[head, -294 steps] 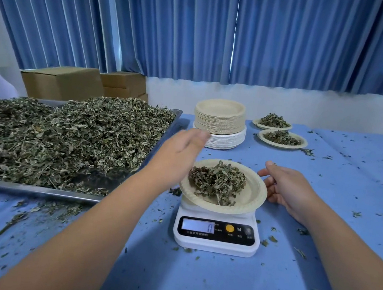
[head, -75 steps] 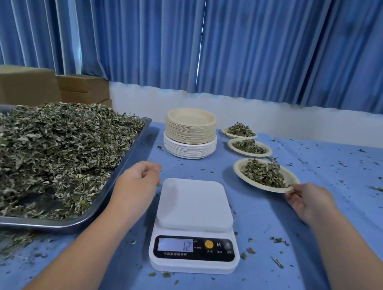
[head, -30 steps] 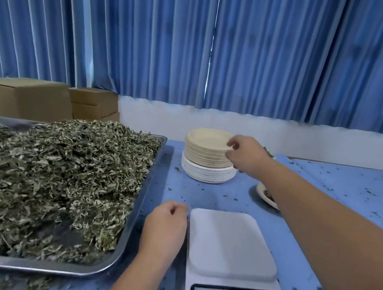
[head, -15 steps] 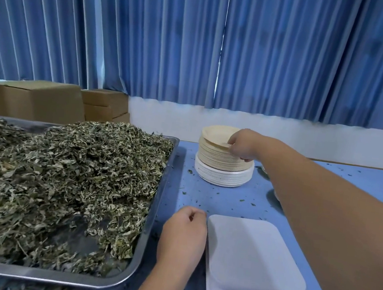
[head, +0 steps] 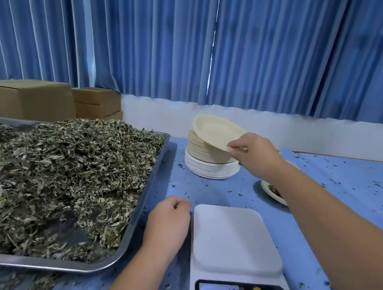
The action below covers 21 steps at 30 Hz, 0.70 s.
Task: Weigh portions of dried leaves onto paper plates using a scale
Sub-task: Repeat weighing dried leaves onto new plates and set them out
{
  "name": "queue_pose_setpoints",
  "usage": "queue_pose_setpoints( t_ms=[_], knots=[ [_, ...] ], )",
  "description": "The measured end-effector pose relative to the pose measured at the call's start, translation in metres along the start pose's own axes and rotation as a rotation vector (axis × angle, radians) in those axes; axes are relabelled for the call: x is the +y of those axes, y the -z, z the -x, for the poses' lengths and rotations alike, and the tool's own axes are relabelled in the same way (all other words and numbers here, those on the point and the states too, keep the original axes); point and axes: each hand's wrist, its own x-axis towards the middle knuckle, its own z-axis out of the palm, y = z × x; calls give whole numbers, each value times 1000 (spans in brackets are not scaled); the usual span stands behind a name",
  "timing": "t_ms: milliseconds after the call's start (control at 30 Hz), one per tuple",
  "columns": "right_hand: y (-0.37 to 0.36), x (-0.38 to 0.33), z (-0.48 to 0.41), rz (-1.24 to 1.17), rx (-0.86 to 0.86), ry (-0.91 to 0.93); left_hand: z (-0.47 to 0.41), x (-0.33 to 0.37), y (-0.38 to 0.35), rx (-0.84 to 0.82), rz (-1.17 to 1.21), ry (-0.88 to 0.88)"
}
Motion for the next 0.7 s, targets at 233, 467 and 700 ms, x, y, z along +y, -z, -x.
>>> queue_pose_setpoints(
  t_ms=[233, 467, 700],
  knots=[
    [15, 13, 103, -303, -34, 52, 2, -2, 1, -10, 62, 4],
    [39, 14, 157, -391, -267, 95, 2, -1, 3, 44, 115, 27],
    [49, 17, 165, -323, -461, 37, 9, 0, 8, 38, 157, 49]
  ],
)
